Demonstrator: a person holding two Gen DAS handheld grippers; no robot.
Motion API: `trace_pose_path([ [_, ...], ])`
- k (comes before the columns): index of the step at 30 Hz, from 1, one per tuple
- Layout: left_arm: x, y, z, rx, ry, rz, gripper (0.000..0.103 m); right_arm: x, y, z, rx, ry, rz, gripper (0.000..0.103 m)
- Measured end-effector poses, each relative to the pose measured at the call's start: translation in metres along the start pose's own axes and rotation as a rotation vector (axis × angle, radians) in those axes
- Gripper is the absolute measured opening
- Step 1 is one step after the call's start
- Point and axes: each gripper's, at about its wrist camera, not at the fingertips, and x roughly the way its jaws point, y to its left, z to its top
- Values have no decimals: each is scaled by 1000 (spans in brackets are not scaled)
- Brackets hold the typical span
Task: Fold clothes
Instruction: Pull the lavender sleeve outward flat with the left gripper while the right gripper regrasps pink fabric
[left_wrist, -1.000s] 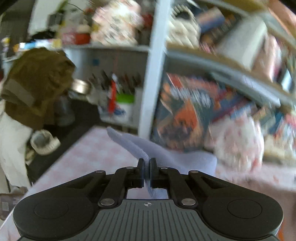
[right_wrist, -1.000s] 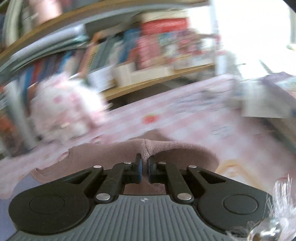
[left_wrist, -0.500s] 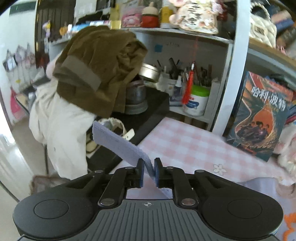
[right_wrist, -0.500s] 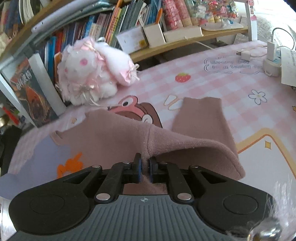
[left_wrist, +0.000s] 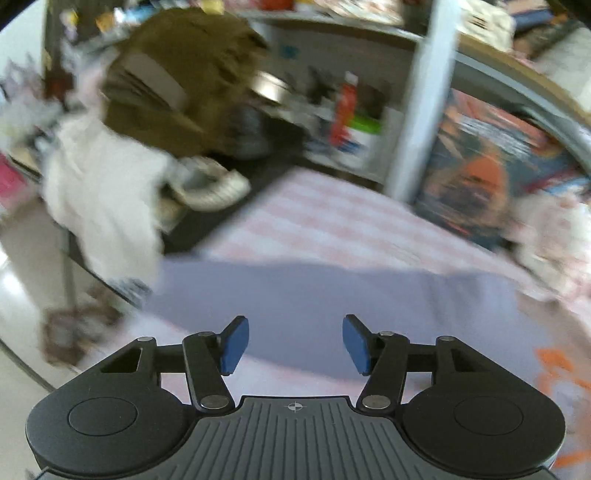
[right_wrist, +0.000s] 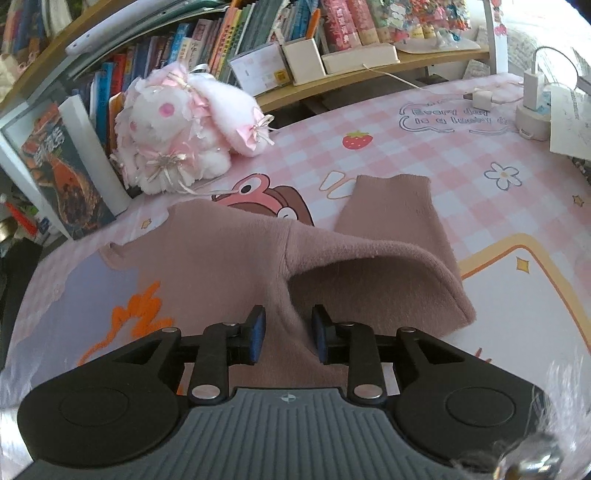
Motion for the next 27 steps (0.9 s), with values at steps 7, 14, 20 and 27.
trace_pose_path([
  [7,26,-54,-34,30,121,-134,56,-21,-6,-12,-56,-12,-12,27],
  [14,41,-88,-44,224,169,-128,4,-35,-27,-15,32,3,16,33],
  [20,37,-97,-46,382,175,-101,3,-56,-40,10,75,-52,122,35],
  [27,36,-100,-48,338,160,-64,4,-18,-45,69,-40,-8,-73,35],
])
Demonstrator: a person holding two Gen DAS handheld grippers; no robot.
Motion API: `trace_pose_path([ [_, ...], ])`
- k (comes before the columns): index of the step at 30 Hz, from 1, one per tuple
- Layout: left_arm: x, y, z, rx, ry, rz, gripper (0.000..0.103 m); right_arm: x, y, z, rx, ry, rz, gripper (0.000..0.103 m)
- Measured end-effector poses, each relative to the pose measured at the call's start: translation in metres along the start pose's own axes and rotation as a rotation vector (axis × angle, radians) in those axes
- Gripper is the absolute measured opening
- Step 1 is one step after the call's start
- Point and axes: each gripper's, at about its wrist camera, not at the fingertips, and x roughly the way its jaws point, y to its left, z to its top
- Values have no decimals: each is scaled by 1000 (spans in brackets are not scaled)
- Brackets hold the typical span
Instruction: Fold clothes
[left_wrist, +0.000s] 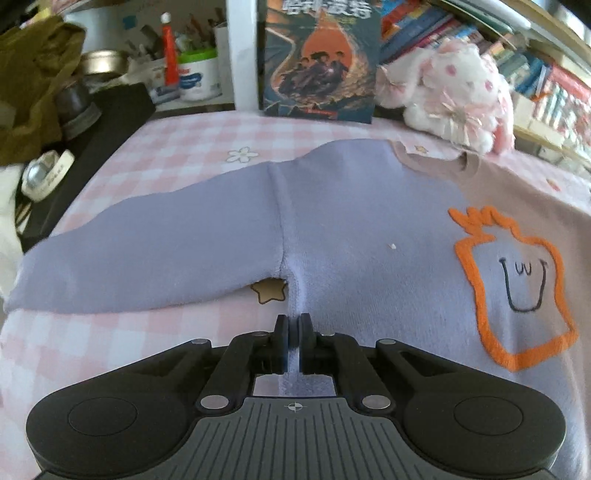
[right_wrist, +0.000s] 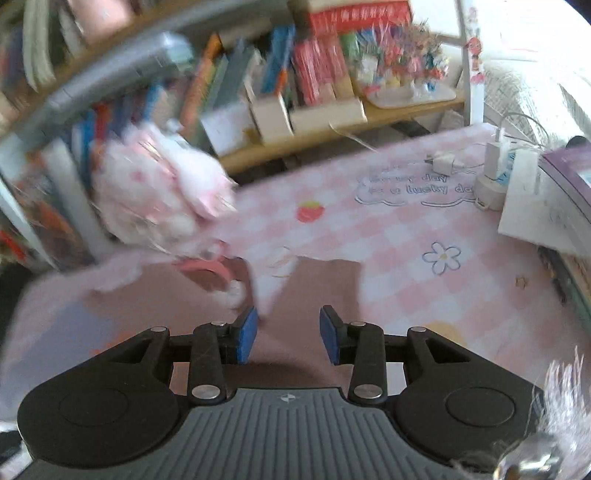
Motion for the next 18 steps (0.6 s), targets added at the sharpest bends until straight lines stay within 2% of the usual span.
trace_pose_path([
  [4,0,-1,3,-26,18,11,4,50,-5,8,-76,134,-97,35],
  [9,0,-5,3,-22,21,28,5,69,-2,-2,-149,158,-103,36],
  [11,0,-4,3,-32,20,27,5,70,3,-5,-215,155,-104,29],
  [13,1,-3,4,-45,29,27,5,69,3,-5,-232,162,-65,8],
  [15,2,-3,6,-50,42,26,5,67,-2,-3,-201,174,-27,0],
  [16,2,-3,7,-49,48,25,5,65,-4,-2,-189,168,-18,0],
  [18,3,-2,7,-48,50,18,5,53,-7,1,-189,101,-39,0],
])
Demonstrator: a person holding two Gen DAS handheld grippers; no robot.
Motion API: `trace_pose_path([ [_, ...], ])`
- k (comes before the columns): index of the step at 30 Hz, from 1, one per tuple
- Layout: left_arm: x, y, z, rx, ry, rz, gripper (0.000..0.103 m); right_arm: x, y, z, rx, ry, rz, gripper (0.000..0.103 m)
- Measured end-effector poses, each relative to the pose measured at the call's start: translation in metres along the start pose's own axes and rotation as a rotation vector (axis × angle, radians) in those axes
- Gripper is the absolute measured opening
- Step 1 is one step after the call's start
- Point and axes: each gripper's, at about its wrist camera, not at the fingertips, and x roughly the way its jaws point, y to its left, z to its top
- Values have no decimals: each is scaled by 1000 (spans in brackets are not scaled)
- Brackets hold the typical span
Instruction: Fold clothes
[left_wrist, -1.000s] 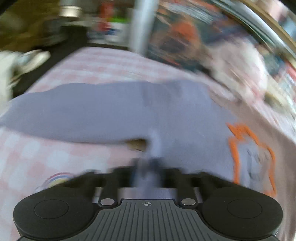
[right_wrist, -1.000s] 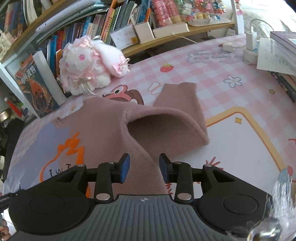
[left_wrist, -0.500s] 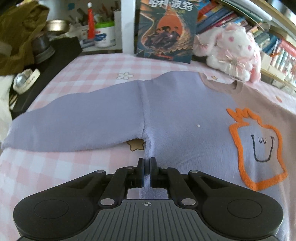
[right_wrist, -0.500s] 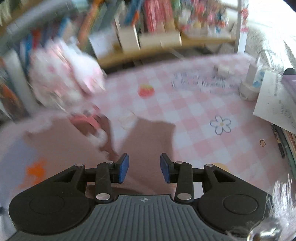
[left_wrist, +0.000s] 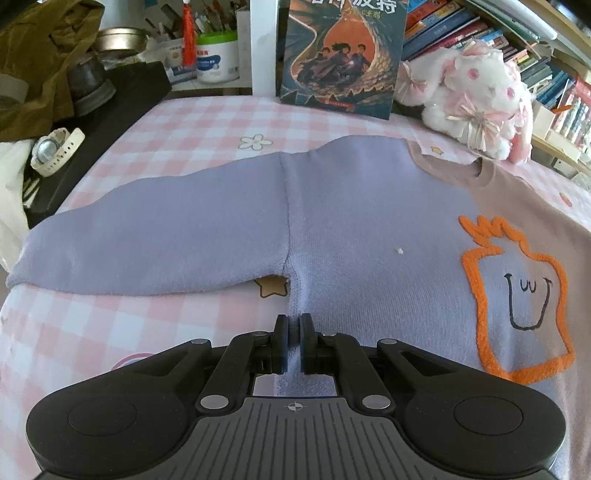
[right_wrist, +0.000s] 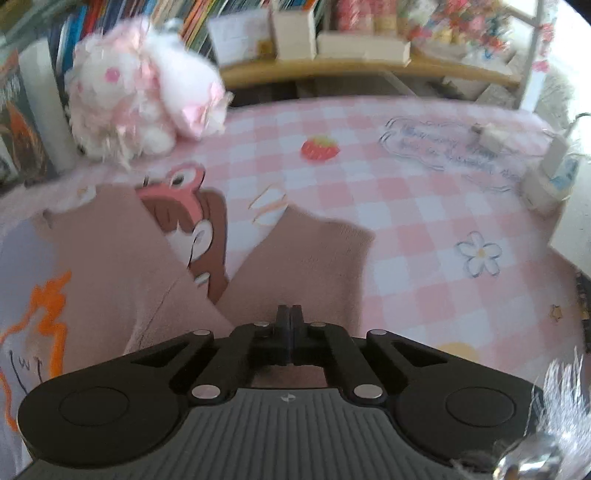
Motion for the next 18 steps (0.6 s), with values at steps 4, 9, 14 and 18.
trace_pose_path([
  [4,-1,6,-2,-23,-3,-15,8,-34,-16,10,1,-194,-183,0],
  [9,-1,7,-3,-23,-9,-23,8,-61,-58,24,159,-254,-209,0],
  [14,-1,11,-3,-25,-9,-34,8,-43,-64,20,240,-116,-41,9],
  [18,-2,10,-3,-26,-7,-33,9,-18,-50,19,232,-13,14,43],
])
